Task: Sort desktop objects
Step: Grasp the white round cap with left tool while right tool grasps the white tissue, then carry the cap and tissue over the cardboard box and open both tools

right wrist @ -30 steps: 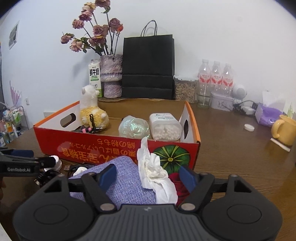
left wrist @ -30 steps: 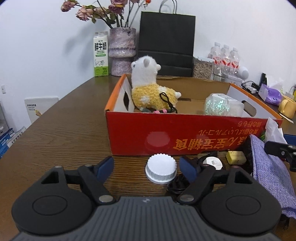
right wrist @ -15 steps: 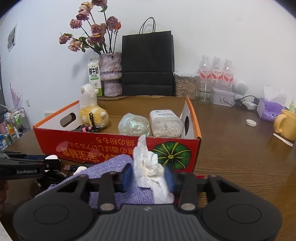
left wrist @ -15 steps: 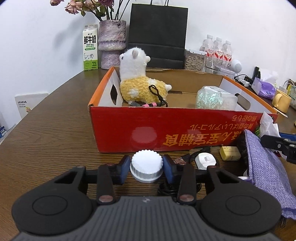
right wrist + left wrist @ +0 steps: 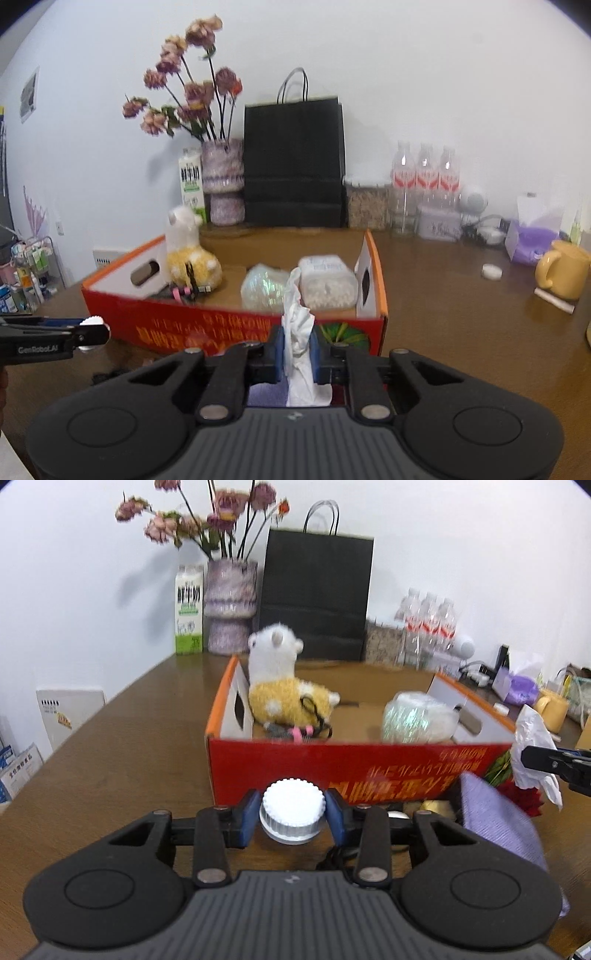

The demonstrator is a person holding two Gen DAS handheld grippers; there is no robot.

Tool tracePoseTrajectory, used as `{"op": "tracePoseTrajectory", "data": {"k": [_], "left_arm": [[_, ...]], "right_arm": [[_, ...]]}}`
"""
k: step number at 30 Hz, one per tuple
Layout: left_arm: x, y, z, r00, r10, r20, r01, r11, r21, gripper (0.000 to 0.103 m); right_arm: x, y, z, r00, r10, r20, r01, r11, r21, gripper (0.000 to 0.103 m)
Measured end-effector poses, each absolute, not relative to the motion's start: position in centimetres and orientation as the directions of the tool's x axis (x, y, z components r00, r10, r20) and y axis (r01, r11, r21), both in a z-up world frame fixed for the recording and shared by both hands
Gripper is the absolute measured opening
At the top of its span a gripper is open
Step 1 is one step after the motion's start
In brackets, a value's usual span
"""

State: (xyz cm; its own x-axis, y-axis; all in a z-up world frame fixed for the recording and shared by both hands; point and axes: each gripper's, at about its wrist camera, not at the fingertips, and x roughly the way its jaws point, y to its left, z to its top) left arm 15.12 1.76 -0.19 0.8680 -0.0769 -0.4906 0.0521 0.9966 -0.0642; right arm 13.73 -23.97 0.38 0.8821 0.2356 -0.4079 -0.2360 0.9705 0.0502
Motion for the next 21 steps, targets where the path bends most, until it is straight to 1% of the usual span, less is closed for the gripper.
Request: {"op": "tracePoseTrajectory", "data": {"k": [7, 12, 14, 17, 21], "left_arm": [[14.9, 1.3, 3.5, 0.918, -0.097, -0.384, 0.078, 0.995, -0.063, 0.039], [16.3, 0.7, 6.1, 0.943, -0.097, -0.319, 0.081, 0.995, -0.064, 0.039], [17.3, 0.4, 7.0, 0.948, -0.096, -0.302, 0.078, 0.995, -0.069, 0.039], [19.0, -0.2, 7.7, 0.955, -0.089, -0.284, 0.073, 0.995, -0.068, 0.039], [21.6, -1.1, 7.5, 0.952, -0.079, -0.294, 0.063, 0.996, -0.064, 0.039]], "right_arm": [[14.1, -23.2, 4.4, 0.922, 0.249, -0.295, -0.253, 0.967, 0.025, 0.013], [15.7, -22.6, 6.7, 0.938, 0.248, -0.243, -0.252, 0.968, 0.015, 0.013], [16.8, -22.3, 7.3, 0.937, 0.254, -0.239, -0.258, 0.966, 0.017, 0.013], [19.0, -21.9, 7.6, 0.926, 0.273, -0.261, -0.275, 0.961, 0.031, 0.013], [22.0, -21.1, 6.9, 0.91, 0.281, -0.304, -0.283, 0.958, 0.038, 0.013]]}}
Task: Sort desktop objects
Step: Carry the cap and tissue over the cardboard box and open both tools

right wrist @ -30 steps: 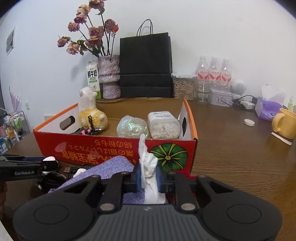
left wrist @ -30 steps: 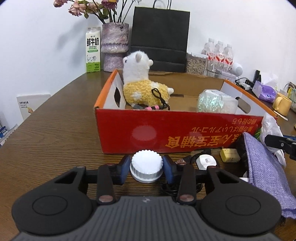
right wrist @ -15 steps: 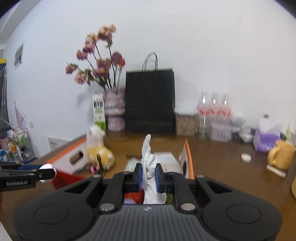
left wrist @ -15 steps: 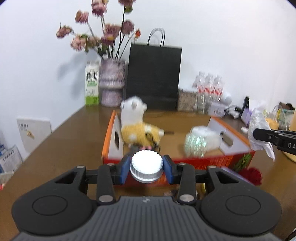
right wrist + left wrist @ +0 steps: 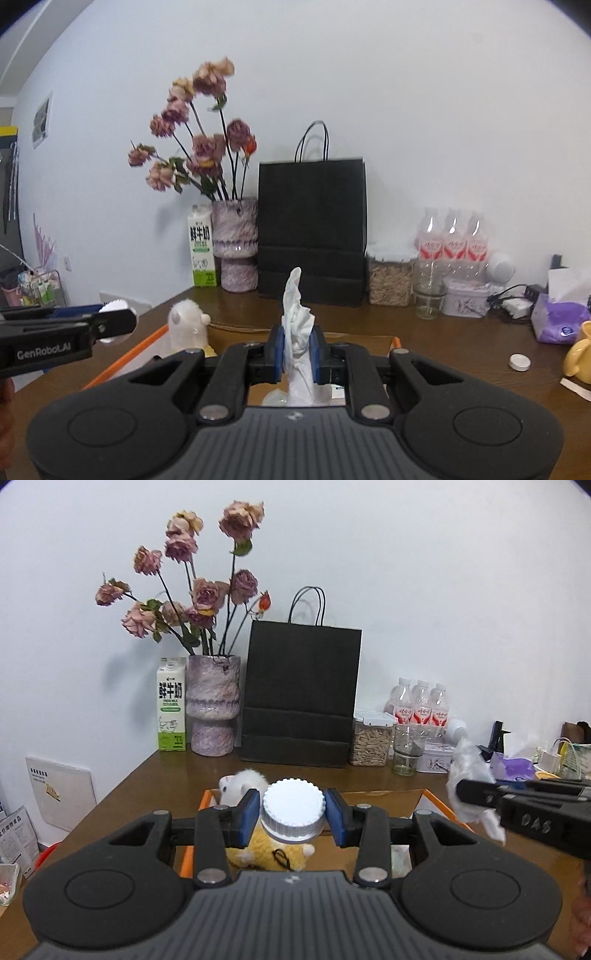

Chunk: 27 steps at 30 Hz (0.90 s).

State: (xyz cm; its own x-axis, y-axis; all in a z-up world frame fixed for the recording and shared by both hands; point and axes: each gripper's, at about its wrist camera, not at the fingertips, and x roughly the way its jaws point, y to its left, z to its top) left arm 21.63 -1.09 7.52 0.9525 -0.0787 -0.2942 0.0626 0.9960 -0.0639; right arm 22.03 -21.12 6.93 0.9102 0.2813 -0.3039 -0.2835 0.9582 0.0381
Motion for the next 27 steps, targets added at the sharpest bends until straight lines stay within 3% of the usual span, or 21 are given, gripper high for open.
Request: {"op": "tracePoseTrajectory", "data": {"k": [11, 27], "left_arm": [[27.7, -1.3, 3.0, 0.914, -0.009, -0.406, -0.007, 0.999, -0.038, 0.039], [28.9, -1.1, -0.1, 0.879, -0.019, -0.476, 0.014, 1.0, -0.014, 0.04]], "right_arm": [[27.5, -21.2, 2.3, 0.87, 0.283, -0.404, -0.288, 0.956, 0.05, 0.013], [28.8, -21.1, -1.3, 0.8, 0.31, -0.515, -0.306, 0.947, 0.095, 0.014]]}}
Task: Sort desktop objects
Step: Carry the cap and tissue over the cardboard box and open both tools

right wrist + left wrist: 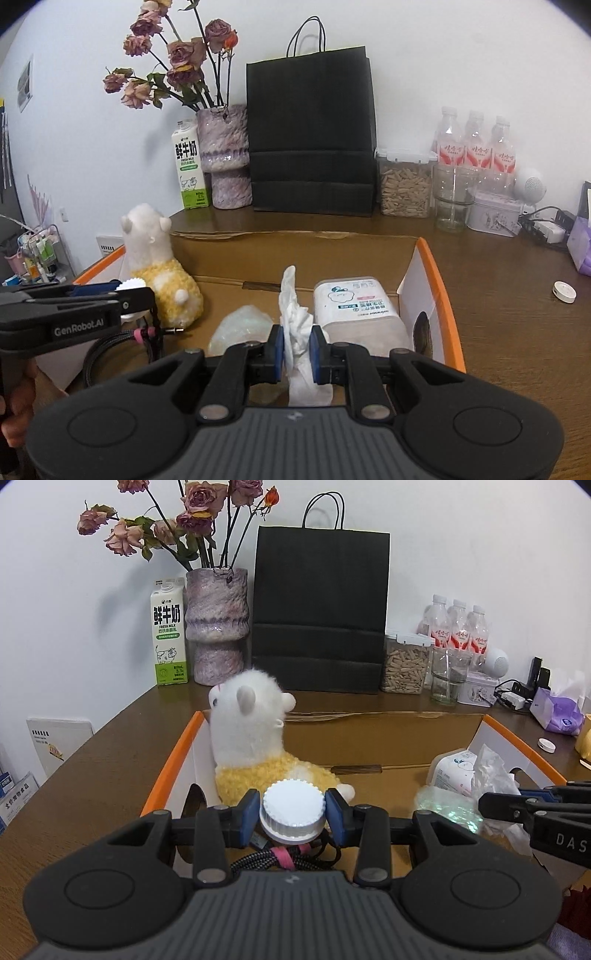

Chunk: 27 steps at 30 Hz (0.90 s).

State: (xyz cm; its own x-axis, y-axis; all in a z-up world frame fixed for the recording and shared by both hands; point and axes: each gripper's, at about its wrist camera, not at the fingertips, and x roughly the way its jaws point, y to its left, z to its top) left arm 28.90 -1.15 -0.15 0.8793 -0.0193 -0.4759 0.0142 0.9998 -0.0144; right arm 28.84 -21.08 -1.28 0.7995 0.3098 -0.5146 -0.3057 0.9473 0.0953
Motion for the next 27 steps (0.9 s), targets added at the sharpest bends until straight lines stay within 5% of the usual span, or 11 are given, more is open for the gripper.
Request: {"op": "tracePoseTrajectory", "data": {"k": [8, 10, 13, 16, 18, 20, 27], "left_arm": [[28.8, -1.3, -0.2, 0.879, -0.016, -0.477, 0.012, 1.0, -0.012, 0.04], [28.8, -1.2, -0.2, 0.881, -0.012, -0.472, 0.005, 1.0, -0.015, 0.049], [28.3, -1.3, 0.1, 0.892, -0.02, -0.452, 0.012, 1.0, -0.02, 0.062], [27.8, -1.5, 0.4, 0.907, -0.013, -0.422, 0.01, 1.0, -0.011, 0.084], [27.3, -1.5, 0.7, 0.916, -0.004, -0.401, 0.001, 1.0, -0.007, 0.094], [27.0, -1.5, 0.9, 0.926, 0.002, -0.377, -0.005, 1.0, -0.006, 0.103], [26.4, -1.4, 1.4, 0.94, 0.003, -0.342, -0.01, 1.0, -0.019, 0.103]], "right_arm": [[29.0, -20.9, -1.6, 0.789, 0.316, -0.528, -0.309, 0.945, 0.103, 0.017], [28.9, -21.0, -1.6, 0.792, 0.315, -0.524, -0.307, 0.946, 0.104, 0.017], [28.8, -21.1, -1.4, 0.797, 0.315, -0.516, -0.306, 0.946, 0.105, 0.028], [28.4, -21.3, -1.0, 0.811, 0.319, -0.49, -0.307, 0.946, 0.108, 0.059], [28.0, -21.4, -0.6, 0.826, 0.317, -0.465, -0.305, 0.947, 0.104, 0.09], [27.7, -21.5, -0.2, 0.844, 0.307, -0.439, -0.297, 0.95, 0.094, 0.097], [27.1, -22.2, 0.6, 0.873, 0.289, -0.393, -0.272, 0.957, 0.1, 0.102]]}}
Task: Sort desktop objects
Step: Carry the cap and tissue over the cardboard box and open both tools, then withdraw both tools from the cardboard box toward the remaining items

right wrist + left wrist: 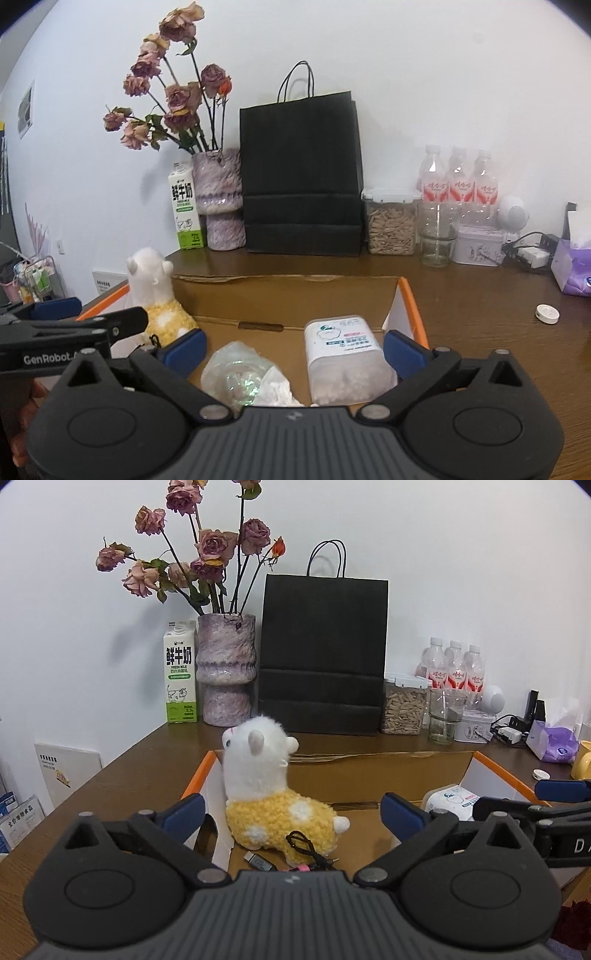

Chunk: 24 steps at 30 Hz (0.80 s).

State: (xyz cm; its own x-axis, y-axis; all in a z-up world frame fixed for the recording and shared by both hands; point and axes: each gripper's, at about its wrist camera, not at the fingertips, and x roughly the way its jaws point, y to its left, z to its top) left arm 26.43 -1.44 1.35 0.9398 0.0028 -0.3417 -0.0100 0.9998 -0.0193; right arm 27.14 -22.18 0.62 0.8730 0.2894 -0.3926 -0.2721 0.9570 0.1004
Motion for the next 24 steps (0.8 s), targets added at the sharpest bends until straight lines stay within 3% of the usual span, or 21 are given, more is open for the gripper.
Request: {"op": "tracePoseTrajectory", "data": {"k": [24], "left_arm": [[22.9, -2.1, 4.3, 0.963, -0.016, -0.268, 0.017, 1.0, -0.002, 0.103]], "right_arm": [[23.6, -21.7, 3.9, 0.891, 0.308, -0.334, -0.308, 0.95, 0.057, 0.103]]}}
